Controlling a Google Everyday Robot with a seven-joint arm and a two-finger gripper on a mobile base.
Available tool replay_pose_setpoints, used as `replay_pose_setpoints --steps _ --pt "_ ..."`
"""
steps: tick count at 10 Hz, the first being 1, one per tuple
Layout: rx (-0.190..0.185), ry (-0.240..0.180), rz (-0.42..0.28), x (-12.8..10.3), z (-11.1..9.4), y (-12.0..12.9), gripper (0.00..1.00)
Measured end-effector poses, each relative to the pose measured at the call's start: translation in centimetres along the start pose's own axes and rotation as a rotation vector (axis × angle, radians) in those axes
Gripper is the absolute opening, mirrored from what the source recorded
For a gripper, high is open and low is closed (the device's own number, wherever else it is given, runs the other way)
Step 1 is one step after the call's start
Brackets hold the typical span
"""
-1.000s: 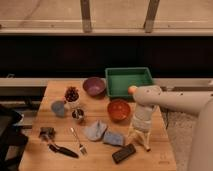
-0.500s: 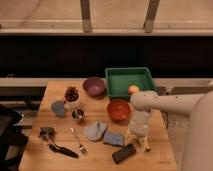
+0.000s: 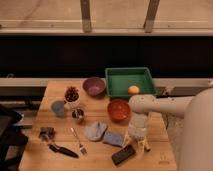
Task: Place eraser in plastic cup
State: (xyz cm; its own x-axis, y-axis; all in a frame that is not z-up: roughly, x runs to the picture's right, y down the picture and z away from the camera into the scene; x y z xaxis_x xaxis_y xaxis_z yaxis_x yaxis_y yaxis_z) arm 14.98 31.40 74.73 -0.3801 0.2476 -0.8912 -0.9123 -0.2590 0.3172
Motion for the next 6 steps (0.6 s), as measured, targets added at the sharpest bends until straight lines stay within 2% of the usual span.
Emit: replay_pose_setpoints --steps 2,3,6 --pt "0.000 0.008 -0.003 0.00 0.24 0.10 0.65" --pt "0.000 0.009 -0.007 0.06 0.26 0.22 0.61" --pt "-0.003 0.009 -0.016 0.19 0.32 0.51 0.32"
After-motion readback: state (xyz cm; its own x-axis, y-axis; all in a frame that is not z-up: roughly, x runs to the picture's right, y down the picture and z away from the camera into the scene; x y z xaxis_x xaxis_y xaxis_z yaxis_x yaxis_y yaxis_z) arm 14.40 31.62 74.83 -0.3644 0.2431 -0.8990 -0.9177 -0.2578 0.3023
